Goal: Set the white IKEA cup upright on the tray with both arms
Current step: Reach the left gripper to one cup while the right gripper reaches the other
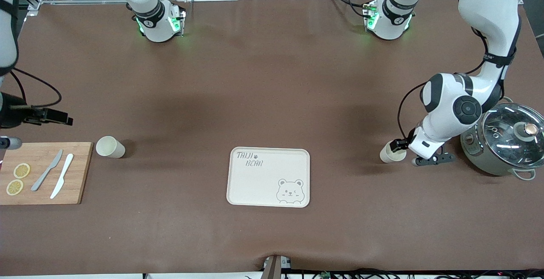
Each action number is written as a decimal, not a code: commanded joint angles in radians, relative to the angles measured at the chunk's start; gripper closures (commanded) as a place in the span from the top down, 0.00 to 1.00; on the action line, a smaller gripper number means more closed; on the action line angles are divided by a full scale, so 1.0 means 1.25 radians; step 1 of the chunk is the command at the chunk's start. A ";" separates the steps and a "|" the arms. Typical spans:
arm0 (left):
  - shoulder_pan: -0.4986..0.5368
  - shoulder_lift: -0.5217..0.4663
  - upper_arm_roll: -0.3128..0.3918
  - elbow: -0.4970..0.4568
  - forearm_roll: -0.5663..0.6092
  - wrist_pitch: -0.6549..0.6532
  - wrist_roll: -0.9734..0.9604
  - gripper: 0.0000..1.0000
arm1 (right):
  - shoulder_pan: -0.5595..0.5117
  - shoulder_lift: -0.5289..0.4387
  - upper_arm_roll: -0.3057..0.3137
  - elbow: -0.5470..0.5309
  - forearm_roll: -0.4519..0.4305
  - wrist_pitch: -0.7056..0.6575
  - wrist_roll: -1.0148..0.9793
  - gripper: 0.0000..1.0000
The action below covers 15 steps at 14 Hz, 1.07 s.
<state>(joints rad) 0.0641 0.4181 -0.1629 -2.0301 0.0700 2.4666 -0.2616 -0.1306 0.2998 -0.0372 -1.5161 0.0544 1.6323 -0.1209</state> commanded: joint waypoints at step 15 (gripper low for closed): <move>-0.101 0.062 -0.005 0.255 -0.014 -0.076 -0.046 0.00 | -0.100 0.146 0.009 -0.167 0.022 0.268 0.007 1.00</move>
<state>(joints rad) -0.0158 0.4405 -0.1686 -1.8227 0.0695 2.4103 -0.2773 -0.2232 0.4961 -0.0399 -1.6407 0.0715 1.8817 -0.1186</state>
